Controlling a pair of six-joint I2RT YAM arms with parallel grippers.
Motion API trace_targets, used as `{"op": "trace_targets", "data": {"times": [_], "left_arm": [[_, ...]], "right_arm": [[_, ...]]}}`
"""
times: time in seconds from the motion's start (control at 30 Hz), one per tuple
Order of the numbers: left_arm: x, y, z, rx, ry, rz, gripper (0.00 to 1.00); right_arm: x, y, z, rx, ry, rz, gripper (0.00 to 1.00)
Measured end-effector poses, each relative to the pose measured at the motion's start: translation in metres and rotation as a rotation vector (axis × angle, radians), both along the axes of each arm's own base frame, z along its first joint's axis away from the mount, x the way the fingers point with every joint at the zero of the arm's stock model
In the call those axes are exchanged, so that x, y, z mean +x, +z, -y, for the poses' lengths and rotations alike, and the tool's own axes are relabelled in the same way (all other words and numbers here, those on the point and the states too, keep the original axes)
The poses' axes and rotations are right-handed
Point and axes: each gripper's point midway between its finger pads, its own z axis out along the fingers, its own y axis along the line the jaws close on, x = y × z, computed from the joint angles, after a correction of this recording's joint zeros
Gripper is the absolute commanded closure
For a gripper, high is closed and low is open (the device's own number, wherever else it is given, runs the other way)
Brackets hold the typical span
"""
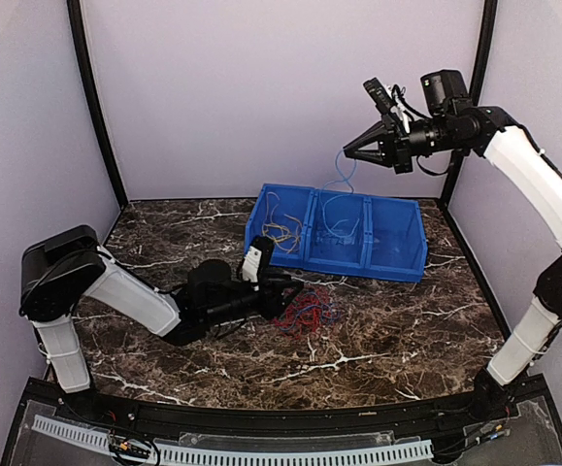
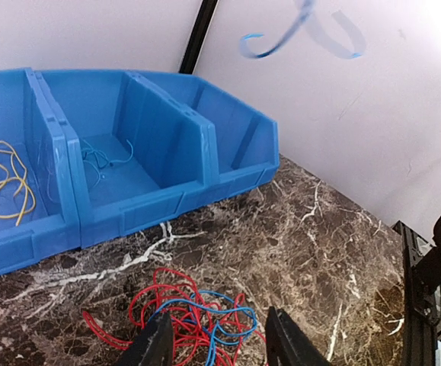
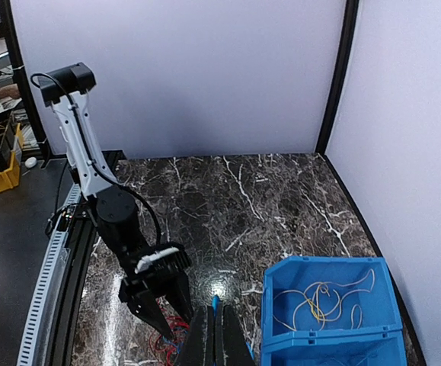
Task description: Untangle the cables
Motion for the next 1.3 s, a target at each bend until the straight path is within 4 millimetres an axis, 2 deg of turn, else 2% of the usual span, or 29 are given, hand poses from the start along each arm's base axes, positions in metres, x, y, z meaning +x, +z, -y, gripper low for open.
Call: {"op": "trace_targets", "data": {"times": [0.17, 0.37, 0.5, 0.57, 0.8, 0.93, 1.07, 1.3], "left_arm": [[-0.004, 0.036, -0.013, -0.027, 0.02, 0.047, 0.54], [-0.003, 0.055, -0.029, -0.008, 0.074, 0.081, 0.52], [-0.002, 0.061, -0.037, 0.008, 0.105, 0.097, 0.52], [-0.001, 0.063, -0.04, 0.012, 0.12, 0.101, 0.51], [0.003, 0.059, -0.047, 0.043, 0.158, 0.094, 0.51], [0.003, 0.055, -0.052, 0.058, 0.172, 0.088, 0.51], [0.003, 0.058, -0.056, 0.062, 0.187, 0.089, 0.51], [0.004, 0.058, -0.062, 0.067, 0.213, 0.091, 0.51]], "right_arm": [[0.027, -0.031, 0.004, -0.04, -0.093, -0.024, 1.0], [0.062, -0.054, 0.018, -0.061, -0.213, -0.032, 1.0], [0.09, -0.067, 0.026, -0.072, -0.281, -0.032, 1.0], [0.105, -0.081, 0.027, -0.086, -0.308, -0.051, 1.0], [0.159, -0.159, 0.028, -0.197, -0.394, -0.16, 1.0], [0.188, -0.191, 0.03, -0.251, -0.449, -0.181, 1.0], [0.214, -0.206, 0.036, -0.282, -0.509, -0.177, 1.0], [0.239, -0.217, 0.048, -0.321, -0.621, -0.145, 1.0]]}}
